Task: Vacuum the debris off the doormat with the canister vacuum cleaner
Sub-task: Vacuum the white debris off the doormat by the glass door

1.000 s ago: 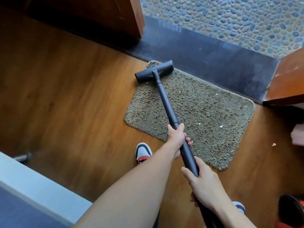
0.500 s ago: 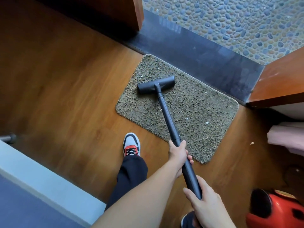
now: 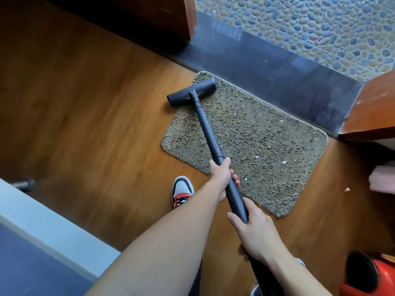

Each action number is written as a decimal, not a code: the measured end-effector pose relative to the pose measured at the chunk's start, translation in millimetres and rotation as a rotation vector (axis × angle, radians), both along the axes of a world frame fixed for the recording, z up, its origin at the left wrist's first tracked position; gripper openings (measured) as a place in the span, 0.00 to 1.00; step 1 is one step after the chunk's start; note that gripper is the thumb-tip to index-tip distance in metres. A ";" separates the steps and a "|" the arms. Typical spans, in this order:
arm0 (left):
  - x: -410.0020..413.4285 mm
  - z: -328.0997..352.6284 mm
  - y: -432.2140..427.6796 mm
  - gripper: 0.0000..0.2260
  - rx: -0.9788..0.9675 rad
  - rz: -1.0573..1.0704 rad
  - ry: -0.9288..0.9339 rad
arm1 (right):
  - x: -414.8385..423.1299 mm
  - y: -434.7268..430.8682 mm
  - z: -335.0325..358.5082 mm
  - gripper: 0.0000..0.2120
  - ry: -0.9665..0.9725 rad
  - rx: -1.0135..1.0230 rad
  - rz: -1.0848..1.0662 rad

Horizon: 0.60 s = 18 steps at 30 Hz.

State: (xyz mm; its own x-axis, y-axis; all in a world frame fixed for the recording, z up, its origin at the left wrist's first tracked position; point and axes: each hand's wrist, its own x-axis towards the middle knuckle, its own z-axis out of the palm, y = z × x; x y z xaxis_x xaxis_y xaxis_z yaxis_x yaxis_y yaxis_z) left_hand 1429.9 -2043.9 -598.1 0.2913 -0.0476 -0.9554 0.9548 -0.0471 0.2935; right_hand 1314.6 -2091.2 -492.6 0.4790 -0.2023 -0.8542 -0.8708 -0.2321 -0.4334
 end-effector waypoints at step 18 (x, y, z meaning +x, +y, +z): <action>-114.1 8.7 -1.0 0.10 0.033 -0.026 0.048 | -103.1 -2.8 18.6 0.21 0.071 -0.099 0.098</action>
State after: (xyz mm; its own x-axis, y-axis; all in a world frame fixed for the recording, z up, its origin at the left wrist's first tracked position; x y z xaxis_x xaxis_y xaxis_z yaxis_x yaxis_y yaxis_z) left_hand 1315.8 -2044.9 -589.4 0.2439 -0.0231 -0.9695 0.9661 -0.0811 0.2450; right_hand 1211.5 -2094.1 -474.0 0.4393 -0.2425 -0.8650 -0.8698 -0.3556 -0.3421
